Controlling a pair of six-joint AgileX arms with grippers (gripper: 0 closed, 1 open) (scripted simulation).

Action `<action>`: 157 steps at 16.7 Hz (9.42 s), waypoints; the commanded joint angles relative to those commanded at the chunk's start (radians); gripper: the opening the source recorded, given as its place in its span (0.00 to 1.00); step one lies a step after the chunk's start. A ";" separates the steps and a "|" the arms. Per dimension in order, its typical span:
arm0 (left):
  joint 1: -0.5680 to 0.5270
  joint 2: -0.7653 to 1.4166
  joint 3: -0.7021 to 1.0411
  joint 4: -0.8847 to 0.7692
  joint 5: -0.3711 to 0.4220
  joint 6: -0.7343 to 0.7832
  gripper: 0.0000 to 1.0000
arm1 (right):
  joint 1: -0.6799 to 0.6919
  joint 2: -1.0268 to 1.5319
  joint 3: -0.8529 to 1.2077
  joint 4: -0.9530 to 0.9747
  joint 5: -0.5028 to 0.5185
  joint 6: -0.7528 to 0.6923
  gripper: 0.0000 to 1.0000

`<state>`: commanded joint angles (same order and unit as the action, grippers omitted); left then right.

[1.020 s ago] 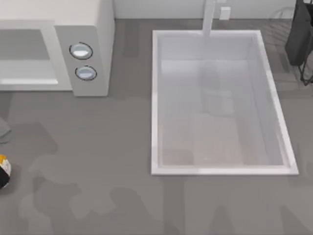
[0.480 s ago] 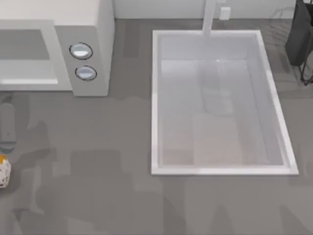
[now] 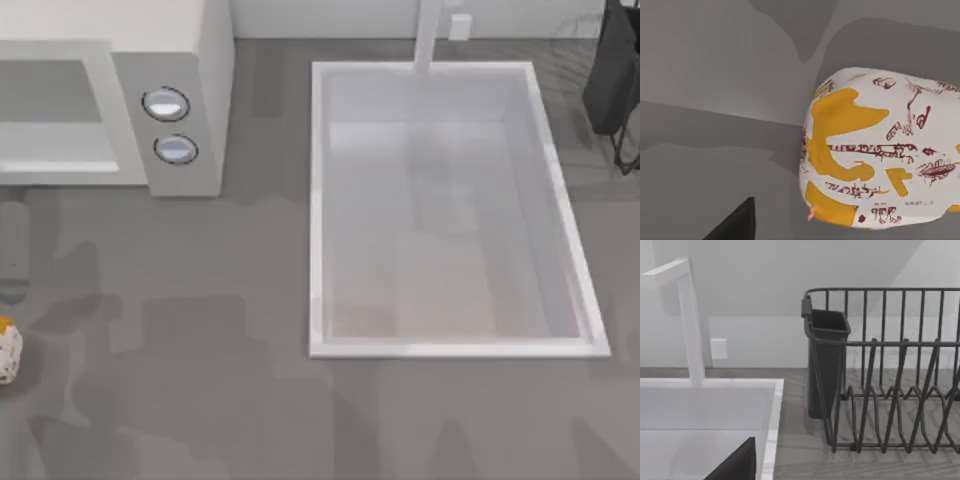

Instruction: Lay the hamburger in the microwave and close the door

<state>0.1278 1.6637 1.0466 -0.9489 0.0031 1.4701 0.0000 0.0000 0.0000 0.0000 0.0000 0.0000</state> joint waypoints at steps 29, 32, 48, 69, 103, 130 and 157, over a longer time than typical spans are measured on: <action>0.006 0.170 -0.161 0.329 0.001 0.005 0.00 | 0.000 0.000 0.000 0.000 0.000 0.000 1.00; 0.006 0.170 -0.161 0.329 0.001 0.005 0.00 | 0.000 0.000 0.000 0.000 0.000 0.000 1.00; -0.001 -0.049 0.116 -0.171 0.001 -0.024 0.00 | 0.000 0.000 0.000 0.000 0.000 0.000 1.00; 0.028 0.148 -0.083 0.855 0.092 -0.714 0.00 | 0.000 0.000 0.000 0.000 0.000 0.000 1.00; -0.010 0.742 0.378 1.617 0.150 -1.407 0.00 | 0.000 0.000 0.000 0.000 0.000 0.000 1.00; -0.020 0.794 0.433 1.573 0.141 -1.412 1.00 | 0.000 0.000 0.000 0.000 0.000 0.000 1.00; 0.139 0.217 -0.627 2.061 0.260 -1.365 1.00 | 0.000 0.000 0.000 0.000 0.000 0.000 1.00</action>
<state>0.2667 1.8808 0.4196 1.1118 0.2635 0.1052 0.0000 0.0000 0.0000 0.0000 0.0000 0.0000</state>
